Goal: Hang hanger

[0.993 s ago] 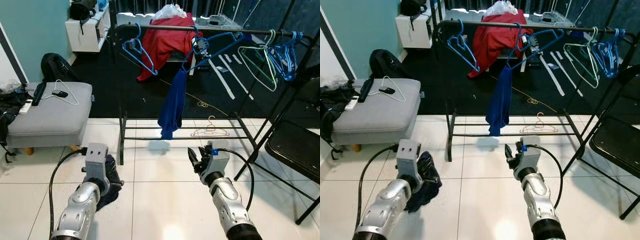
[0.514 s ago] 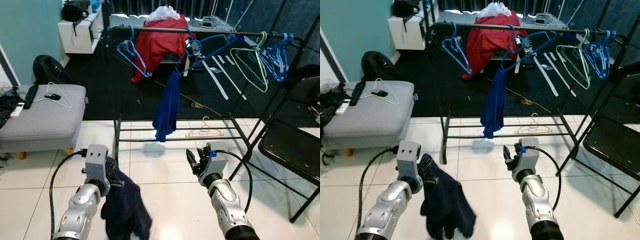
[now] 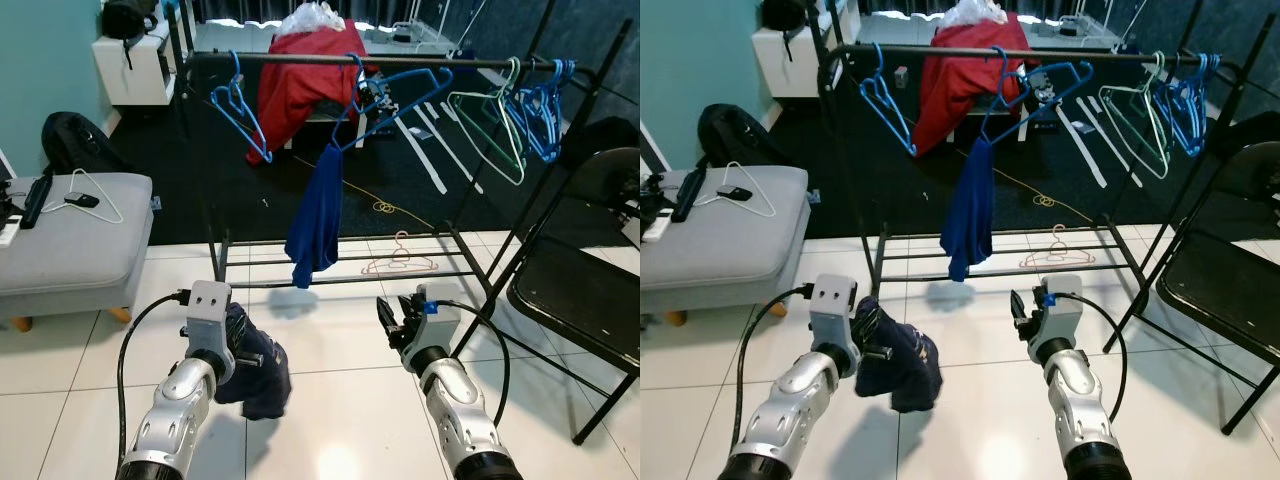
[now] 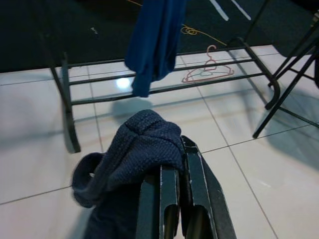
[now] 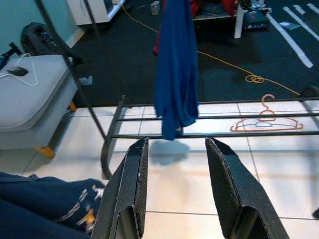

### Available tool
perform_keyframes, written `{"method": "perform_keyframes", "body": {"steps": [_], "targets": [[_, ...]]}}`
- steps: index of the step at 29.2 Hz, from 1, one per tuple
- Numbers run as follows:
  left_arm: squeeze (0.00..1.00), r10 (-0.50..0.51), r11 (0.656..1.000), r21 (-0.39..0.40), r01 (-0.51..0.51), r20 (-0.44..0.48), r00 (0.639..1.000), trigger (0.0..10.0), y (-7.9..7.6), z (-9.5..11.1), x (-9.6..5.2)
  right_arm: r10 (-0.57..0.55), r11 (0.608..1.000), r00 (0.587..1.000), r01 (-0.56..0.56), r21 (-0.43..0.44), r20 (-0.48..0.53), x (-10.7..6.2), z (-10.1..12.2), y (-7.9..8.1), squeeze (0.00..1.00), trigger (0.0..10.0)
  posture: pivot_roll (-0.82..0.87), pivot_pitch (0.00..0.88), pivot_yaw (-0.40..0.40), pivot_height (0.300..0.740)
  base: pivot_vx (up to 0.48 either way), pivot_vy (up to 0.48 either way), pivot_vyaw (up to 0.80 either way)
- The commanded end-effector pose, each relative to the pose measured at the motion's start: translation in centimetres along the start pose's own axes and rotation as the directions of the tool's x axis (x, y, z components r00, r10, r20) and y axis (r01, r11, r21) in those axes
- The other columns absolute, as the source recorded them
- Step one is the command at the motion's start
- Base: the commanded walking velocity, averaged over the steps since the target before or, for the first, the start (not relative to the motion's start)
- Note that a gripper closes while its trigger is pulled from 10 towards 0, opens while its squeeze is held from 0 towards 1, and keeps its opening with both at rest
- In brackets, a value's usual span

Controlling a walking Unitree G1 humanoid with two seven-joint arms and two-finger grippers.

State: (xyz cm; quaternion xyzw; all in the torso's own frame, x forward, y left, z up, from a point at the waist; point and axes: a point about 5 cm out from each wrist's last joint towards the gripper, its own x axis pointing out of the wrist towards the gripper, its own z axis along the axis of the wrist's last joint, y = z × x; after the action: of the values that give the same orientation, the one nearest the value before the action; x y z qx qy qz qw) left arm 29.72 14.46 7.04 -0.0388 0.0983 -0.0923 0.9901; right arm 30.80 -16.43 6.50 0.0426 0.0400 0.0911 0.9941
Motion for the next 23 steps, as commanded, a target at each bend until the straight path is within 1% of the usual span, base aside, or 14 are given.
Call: {"method": "perform_keyframes", "body": {"steps": [1, 9, 23], "targets": [[0.00, -0.006, 1.000, -0.003, 0.006, 0.013, 1.000, 10.0, -0.30, 0.08, 0.16, 0.002, 1.000, 1.000, -0.002, -0.003, -0.002, -0.24, -0.16, -0.07, 0.00, 10.0, -0.09, 0.050, -0.065, 0.740, 0.364, 0.000, 0.00], [0.00, 0.004, 1.000, 0.001, -0.004, 0.018, 1.000, 10.0, 0.18, -0.05, -0.12, 0.018, 1.000, 1.000, -0.018, 0.002, -0.003, 0.12, -0.16, 0.52, 0.00, 10.0, -0.08, 0.054, -0.068, 0.740, 0.365, 0.000, 0.00], [0.00, -0.005, 1.000, 0.000, 0.005, 0.027, 1.000, 10.0, -0.20, 0.20, 0.10, 0.017, 1.000, 1.000, -0.017, 0.004, 0.002, 0.03, -0.04, 0.23, 0.00, 10.0, -0.08, 0.054, -0.072, 0.740, 0.366, 0.000, 0.00]]}}
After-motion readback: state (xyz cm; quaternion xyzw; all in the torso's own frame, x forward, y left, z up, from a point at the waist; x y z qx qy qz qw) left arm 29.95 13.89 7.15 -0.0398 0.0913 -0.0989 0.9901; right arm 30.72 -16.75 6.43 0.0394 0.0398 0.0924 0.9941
